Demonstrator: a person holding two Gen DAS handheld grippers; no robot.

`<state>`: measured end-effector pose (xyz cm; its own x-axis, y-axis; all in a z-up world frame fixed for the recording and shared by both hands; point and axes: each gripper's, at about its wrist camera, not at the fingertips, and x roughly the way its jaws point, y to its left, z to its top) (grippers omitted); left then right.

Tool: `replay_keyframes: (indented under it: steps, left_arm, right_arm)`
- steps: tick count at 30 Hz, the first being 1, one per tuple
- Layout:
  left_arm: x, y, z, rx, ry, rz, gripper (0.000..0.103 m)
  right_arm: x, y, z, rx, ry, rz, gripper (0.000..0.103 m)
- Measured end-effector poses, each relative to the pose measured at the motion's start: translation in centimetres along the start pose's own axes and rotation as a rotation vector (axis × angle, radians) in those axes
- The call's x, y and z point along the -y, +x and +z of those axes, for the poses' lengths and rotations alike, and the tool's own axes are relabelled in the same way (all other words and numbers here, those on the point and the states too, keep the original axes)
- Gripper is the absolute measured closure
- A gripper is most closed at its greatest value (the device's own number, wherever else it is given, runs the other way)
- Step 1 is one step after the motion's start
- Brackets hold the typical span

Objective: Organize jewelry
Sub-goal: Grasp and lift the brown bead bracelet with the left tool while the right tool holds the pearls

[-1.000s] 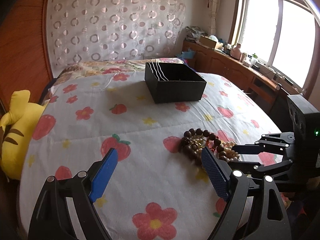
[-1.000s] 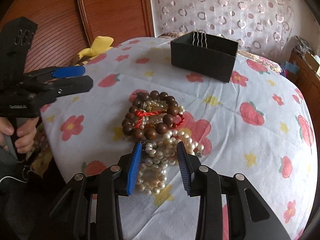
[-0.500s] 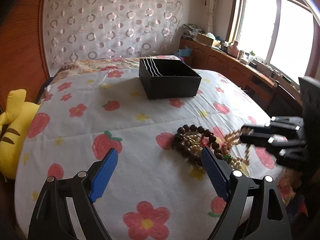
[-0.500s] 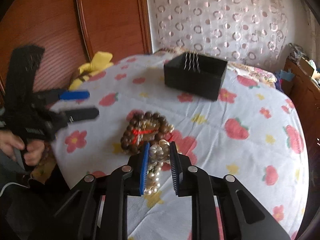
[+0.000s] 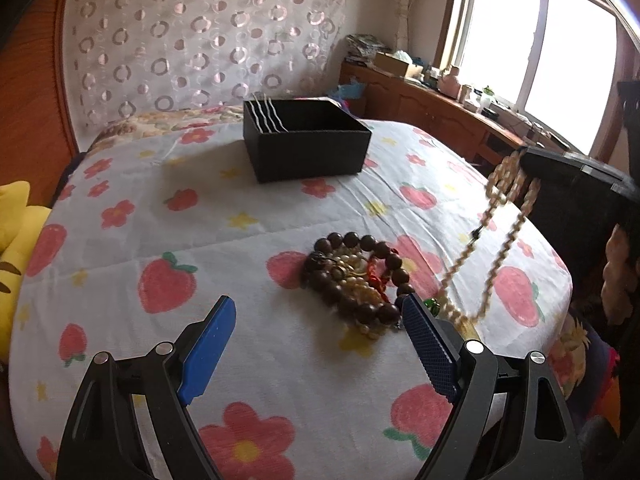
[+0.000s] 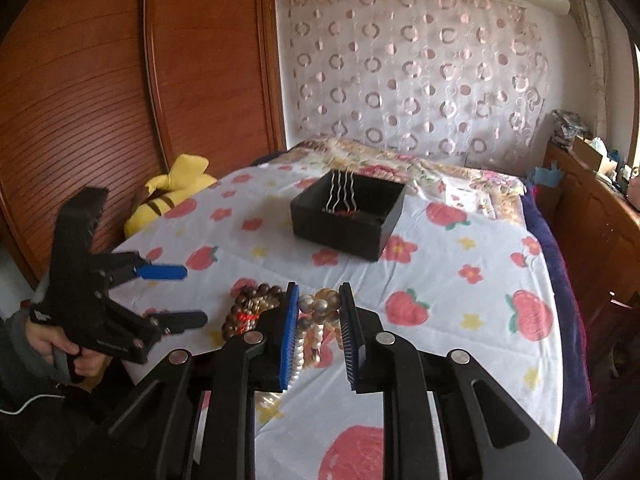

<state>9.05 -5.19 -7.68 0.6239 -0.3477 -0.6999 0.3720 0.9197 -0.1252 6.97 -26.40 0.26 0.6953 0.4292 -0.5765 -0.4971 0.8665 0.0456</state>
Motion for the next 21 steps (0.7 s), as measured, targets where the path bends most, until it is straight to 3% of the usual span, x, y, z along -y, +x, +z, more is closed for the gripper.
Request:
replay_keyframes:
  steps: [13, 16, 21]
  left_arm:
    - [1.7, 3.3, 0.9, -0.074, 0.036, -0.052, 0.015]
    - [2.3, 3.0, 0.8, -0.055, 0.057, -0.02, 0.015]
    - [3.1, 1.6, 0.4, -0.033, 0.078, -0.041, 0.016]
  right_arm:
    - [0.9, -2.6, 1.1, 0.061, -0.005, -0.035, 0.081]
    - [1.1, -2.8, 1.1, 0.065, -0.005, -0.042, 0.081]
    - [1.7, -2.4, 0.6, 0.049, 0.009, -0.047, 0.081]
